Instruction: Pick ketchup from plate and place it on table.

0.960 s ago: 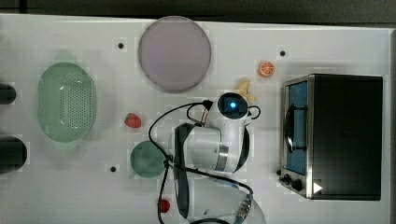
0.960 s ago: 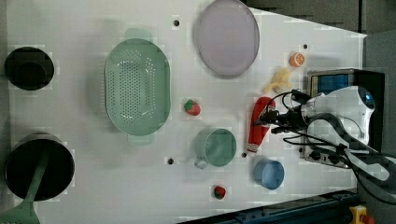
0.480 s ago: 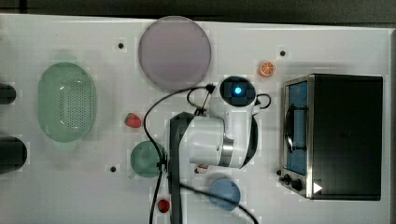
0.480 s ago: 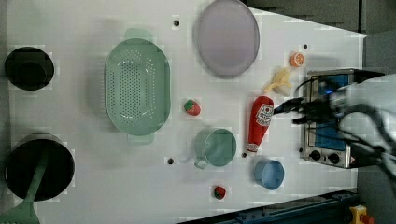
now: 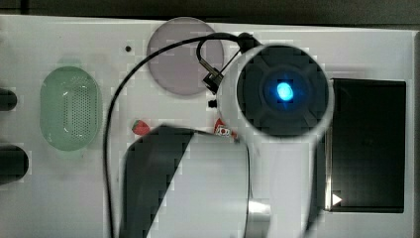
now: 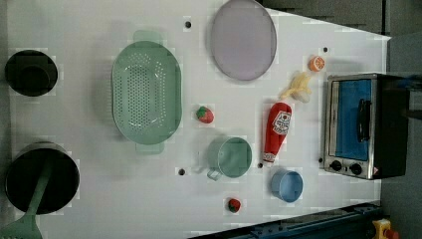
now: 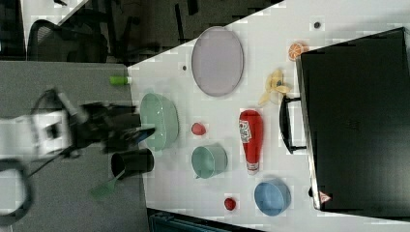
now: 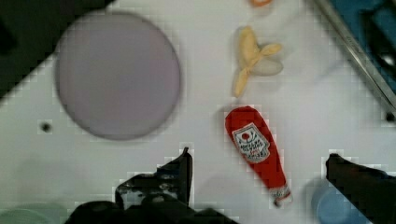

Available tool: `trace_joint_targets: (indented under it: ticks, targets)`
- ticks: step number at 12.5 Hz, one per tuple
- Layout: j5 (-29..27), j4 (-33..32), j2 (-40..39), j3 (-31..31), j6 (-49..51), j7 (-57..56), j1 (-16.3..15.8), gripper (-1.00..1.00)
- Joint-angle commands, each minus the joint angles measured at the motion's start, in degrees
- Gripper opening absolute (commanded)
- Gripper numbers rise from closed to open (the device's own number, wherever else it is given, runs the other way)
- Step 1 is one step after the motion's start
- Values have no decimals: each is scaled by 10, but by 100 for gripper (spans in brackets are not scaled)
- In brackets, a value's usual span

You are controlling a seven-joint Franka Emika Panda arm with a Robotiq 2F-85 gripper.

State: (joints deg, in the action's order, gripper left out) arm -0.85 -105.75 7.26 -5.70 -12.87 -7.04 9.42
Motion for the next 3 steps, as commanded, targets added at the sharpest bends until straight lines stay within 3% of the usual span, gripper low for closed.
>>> trace_joint_targets:
  ticks: [1, 3]
  targets:
    - [-1, 14, -14, -4, 60, 106, -6, 100]
    - [0, 21, -14, -5, 57, 106, -6, 100]
